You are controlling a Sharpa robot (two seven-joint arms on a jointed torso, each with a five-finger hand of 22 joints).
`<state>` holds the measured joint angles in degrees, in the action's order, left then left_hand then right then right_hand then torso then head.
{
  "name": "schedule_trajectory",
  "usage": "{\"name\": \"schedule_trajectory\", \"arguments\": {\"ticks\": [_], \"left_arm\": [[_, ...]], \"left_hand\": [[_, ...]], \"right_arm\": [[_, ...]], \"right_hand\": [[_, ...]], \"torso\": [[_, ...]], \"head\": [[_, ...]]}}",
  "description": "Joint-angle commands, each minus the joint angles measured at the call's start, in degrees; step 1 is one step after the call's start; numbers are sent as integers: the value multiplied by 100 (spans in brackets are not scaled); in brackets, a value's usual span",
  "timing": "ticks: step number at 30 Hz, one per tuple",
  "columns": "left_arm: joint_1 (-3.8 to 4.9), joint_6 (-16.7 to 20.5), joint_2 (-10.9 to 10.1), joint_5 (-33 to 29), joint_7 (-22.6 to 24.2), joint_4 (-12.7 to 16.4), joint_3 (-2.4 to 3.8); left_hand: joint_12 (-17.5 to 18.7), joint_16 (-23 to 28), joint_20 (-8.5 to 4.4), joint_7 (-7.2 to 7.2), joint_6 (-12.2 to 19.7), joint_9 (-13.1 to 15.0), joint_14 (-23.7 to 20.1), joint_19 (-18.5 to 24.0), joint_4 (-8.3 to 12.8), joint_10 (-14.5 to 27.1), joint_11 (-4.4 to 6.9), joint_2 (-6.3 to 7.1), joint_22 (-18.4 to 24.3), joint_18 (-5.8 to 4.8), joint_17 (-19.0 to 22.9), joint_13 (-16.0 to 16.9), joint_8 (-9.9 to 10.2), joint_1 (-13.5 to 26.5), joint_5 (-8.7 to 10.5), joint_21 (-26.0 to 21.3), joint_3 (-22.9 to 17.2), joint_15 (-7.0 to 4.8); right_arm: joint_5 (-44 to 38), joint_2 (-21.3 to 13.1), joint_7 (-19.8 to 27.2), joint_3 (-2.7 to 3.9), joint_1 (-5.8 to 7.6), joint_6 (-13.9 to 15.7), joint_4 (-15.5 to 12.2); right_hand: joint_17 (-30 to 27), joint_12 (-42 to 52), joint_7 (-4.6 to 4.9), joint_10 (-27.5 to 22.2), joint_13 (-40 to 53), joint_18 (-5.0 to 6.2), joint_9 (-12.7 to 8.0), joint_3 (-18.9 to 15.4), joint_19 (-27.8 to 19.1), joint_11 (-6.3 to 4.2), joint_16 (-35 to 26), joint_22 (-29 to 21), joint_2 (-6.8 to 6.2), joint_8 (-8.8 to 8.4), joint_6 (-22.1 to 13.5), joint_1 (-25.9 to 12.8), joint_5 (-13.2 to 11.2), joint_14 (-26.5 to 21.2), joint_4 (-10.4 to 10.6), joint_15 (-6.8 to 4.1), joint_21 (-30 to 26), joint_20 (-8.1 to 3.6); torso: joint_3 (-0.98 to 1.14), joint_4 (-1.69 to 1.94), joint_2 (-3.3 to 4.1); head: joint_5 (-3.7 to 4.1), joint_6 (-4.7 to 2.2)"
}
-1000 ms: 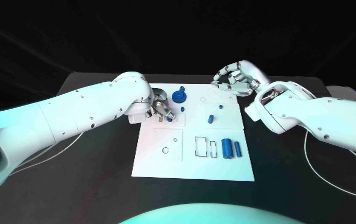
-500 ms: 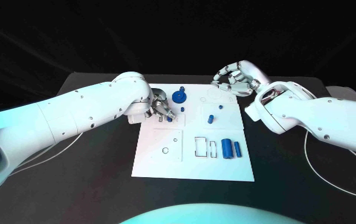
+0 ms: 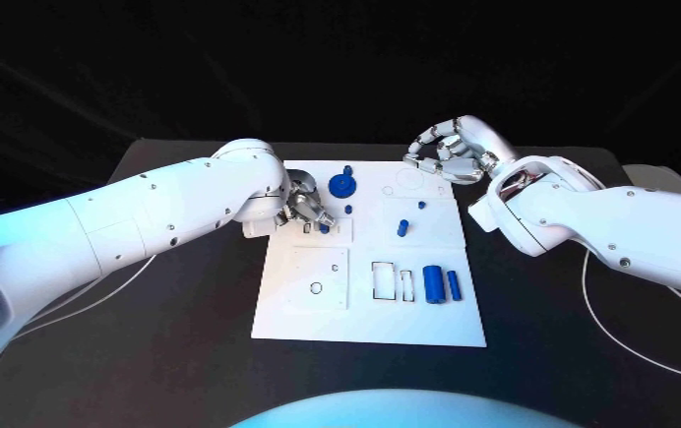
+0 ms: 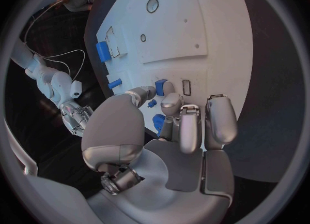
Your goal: Assemble the parts on the task board
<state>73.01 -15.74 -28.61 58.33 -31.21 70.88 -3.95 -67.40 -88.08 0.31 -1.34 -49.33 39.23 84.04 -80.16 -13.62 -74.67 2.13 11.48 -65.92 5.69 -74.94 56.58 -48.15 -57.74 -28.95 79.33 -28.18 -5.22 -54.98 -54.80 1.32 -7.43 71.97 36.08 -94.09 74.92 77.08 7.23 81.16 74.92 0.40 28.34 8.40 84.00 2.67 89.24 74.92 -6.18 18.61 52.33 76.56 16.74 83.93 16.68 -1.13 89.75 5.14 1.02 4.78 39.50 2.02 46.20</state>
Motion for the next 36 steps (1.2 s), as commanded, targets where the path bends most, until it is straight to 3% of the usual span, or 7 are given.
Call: {"name": "schedule_trajectory", "arguments": {"ticks": [1,5,13,26,30,32,36], "left_arm": [[-6,106,-20,-45,72,26,3],[-7,168,-59,-45,78,52,12],[-8,271,-169,-52,89,166,40],[50,422,-527,-347,138,436,296],[152,520,-641,-372,160,409,350],[213,581,-652,-325,173,326,368],[288,568,-598,-213,186,127,383]], "left_hand": [[-17,-16,-1,-48,-20,11,508,-32,-102,39,2,50,4,-110,-1181,0,48,43,199,-5,154,-24],[-23,-17,-2,-51,-34,19,508,-33,-260,38,-2,44,2,-109,-1183,9,76,-18,516,-10,305,-23],[-27,-15,-2,-51,-38,21,507,-36,-281,35,-2,34,-5,-110,-1178,15,80,-25,546,-7,325,-22],[254,23,4,-95,62,8,487,-10,-293,273,-40,60,54,-100,-1112,-351,167,-79,607,-41,437,4],[665,51,64,-227,333,-83,471,54,-290,636,-149,71,186,-79,-1067,-854,431,-274,591,-120,511,90],[867,48,157,-394,644,-242,472,66,-289,843,-295,41,205,-81,-1074,-1127,755,-436,583,-137,534,208],[880,41,193,-430,674,-282,476,59,-285,870,-323,39,186,-80,-1085,-1163,822,-493,581,-130,564,240]], "right_arm": [[-17,0,43,0,-4,15,-7],[-17,-1,40,0,-5,20,-5],[-16,-6,48,0,-11,44,-3],[8,-14,59,0,-46,49,13],[13,-15,56,0,-56,36,25],[15,-15,52,0,-60,29,36],[16,-9,52,0,-67,21,51]], "right_hand": [[1262,-38,6,-15,475,-40,8,33,600,-3,-39,1508,3,19,-59,-76,-51,546,2,-26,25,-49],[1262,-38,8,-15,475,-40,10,34,600,-2,-40,1508,5,19,-63,-92,-65,546,3,-25,25,-48],[1260,-37,8,-15,475,-40,10,34,600,-1,-41,1508,7,20,-64,-98,-68,545,4,-25,25,-48],[1259,-33,9,-12,478,-40,13,37,600,0,-41,1508,13,22,-65,-115,-76,545,5,-23,25,-47],[1264,-28,8,-9,482,-40,13,38,600,-1,-39,1508,15,22,-65,-117,-76,546,4,-23,25,-47],[1263,-25,7,-6,485,-40,14,40,600,-1,-39,1508,17,23,-65,-118,-74,546,3,-23,25,-47],[1265,-28,6,-8,482,-40,15,45,600,-2,-39,1508,21,24,-65,-116,-69,547,-1,-23,25,-47]], "torso": [[-1,3,0],[-4,1,2],[-1,3,-3],[3,6,-10],[7,12,-8],[6,16,-8],[0,7,3]], "head": [[20,1],[11,-7],[4,-13],[32,-48],[26,-60],[19,-64],[-2,-78]]}}
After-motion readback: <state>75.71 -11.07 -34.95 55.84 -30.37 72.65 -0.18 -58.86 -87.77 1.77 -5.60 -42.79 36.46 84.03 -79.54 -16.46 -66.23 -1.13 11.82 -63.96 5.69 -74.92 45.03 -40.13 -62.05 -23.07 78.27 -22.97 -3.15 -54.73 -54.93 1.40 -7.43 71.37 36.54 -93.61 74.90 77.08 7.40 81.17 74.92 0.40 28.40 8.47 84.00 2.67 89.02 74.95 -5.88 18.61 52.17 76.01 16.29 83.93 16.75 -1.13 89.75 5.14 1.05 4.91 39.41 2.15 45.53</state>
